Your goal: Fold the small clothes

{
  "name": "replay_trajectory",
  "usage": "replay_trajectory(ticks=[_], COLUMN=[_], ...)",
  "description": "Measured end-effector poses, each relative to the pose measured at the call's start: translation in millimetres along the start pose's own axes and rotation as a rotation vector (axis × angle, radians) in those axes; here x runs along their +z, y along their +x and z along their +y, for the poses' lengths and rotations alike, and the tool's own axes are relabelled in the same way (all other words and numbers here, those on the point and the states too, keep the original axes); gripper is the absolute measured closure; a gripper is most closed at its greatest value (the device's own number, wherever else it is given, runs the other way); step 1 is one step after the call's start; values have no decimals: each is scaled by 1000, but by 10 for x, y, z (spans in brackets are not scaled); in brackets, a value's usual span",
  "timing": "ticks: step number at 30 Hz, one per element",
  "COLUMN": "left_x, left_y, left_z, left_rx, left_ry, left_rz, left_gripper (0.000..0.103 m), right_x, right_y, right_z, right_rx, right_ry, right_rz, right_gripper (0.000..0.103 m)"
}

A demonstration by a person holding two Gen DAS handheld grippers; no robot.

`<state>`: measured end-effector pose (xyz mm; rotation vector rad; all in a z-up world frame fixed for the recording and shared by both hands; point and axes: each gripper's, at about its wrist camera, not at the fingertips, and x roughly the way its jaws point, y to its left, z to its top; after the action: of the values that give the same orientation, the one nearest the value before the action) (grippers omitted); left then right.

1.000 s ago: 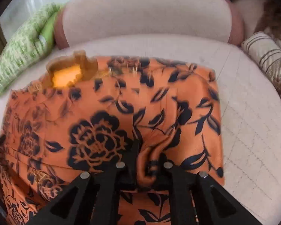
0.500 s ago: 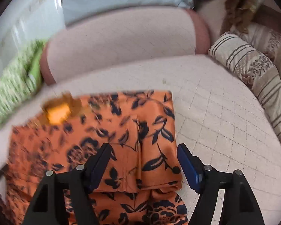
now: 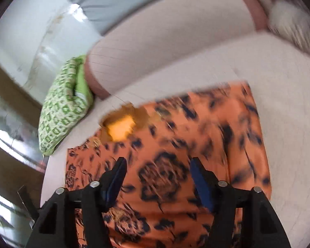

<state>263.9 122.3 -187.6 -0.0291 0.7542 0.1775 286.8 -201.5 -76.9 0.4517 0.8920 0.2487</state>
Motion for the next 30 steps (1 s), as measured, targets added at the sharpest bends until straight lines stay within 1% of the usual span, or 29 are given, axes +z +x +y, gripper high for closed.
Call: replay_trajectory(ticks=[1,2,3,4,5,6,7,8,9,10,11,12,13,14,15,16,17,18,19,20,21,22,23,24,26,28,30], left_x=[-18,-64,-79,-59,-32,-21,-20,-26,-30,-35,-41,-45,-52,-64,-71,-80,-62,-75,-98,-145,-194,-269,-410,-530,-756,-1053,-1332], left_y=[57,205,267,262,241,226,236,269,277,276,272,274,266,228,147,48,-62,-273,-440,-613,-750,-899,-1111,-1255,-1441,-1572,-1669], left_z=[-23,-37,-9,37,83,127,160,184,183,175,165,173,197,222,274,313,349,398,421,444,464,495,539,557,587,629,646], left_rx=[5,13,-7,-23,-33,-35,-33,-38,-39,-34,-34,-41,-53,-64,-70,-74,-85,-99,-104,-105,-108,-119,-143,-158,-174,-204,-215], left_ry=[19,35,10,-24,-52,-75,-88,-104,-107,-103,-95,-97,-106,-124,-151,-164,-170,-170,-156,-132,-120,-117,-115,-104,-82,-72,-72], left_rz=[23,97,119,112,111,106,110,125,123,118,114,110,105,96,76,51,19,-34,-71,-94,-104,-109,-104,-92,-52,31,112], left_gripper=[31,31,30,28,28,28,29,29,29,28,28,28,28,28,28,28,28,28,28,28,28,27,24,22,21,21,21], right_x=[90,170,225,268,279,293,324,335,331,312,280,240,220,223,217,204,174,112,-13,-116,-257,-383,-504,-708,-981,-1352,-1608], right_y=[62,180,332,559,791,674,566,405,339,328,489,680,645,415,225,-15,-225,-469,-795,-983,-1213,-1424,-1487,-1668,-1795,-1929,-2024], right_z=[-10,-60,-171,-392,-542,-615,-565,-465,-420,-398,-469,-587,-615,-543,-460,-362,-295,-234,-182,-157,-137,-147,-130,-220,-413,-630,-817], right_rx=[6,10,-8,-67,-48,4,39,75,69,28,-47,-69,-66,-62,-39,-21,-34,-40,-27,-29,-33,-21,-12,-18,-33,-20,-9], right_ry=[-8,-4,17,88,154,244,250,202,170,138,120,123,119,128,129,102,76,49,12,-6,-23,-35,-40,-33,0,46,84], right_rz=[-5,-4,16,84,101,40,-3,-61,-84,-89,-9,97,82,23,-13,-63,-99,-132,-161,-168,-161,-134,-107,-54,25,105,164], right_gripper=[31,28,27,29,30,29,29,29,24,12,10,14,16,16,16,16,15,15,15,15,15,15,15,15,15,15,15])
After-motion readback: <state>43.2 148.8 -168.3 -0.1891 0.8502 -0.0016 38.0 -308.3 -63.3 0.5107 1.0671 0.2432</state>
